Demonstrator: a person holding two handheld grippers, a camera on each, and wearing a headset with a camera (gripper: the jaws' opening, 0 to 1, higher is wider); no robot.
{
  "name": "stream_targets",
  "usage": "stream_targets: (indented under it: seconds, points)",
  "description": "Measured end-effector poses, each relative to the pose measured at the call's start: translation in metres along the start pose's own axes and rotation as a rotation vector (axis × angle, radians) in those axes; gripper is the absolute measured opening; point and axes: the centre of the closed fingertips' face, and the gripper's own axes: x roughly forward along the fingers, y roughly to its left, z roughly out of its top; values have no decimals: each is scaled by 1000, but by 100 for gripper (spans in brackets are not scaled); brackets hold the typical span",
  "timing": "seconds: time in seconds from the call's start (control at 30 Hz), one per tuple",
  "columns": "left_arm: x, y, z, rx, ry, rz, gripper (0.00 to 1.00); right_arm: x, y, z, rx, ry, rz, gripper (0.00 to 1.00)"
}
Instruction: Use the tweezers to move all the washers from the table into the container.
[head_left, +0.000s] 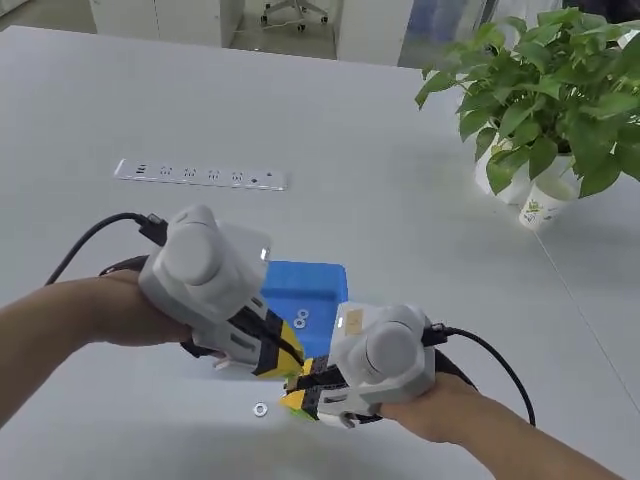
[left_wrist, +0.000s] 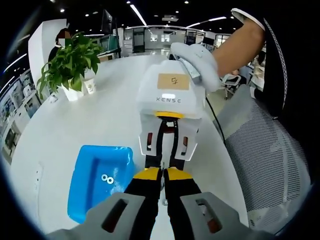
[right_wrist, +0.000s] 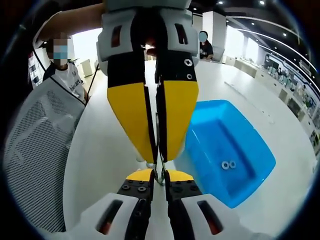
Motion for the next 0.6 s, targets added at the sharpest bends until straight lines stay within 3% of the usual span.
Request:
stream_targets:
  seconds: [0.3, 0.6]
  points:
    - [-2, -1, 0, -7, 4, -1, 6, -1, 1, 1, -7, 1, 1, 11]
    - [-10, -2, 11, -7, -7, 2, 6, -11, 1, 9, -28, 8, -5, 11]
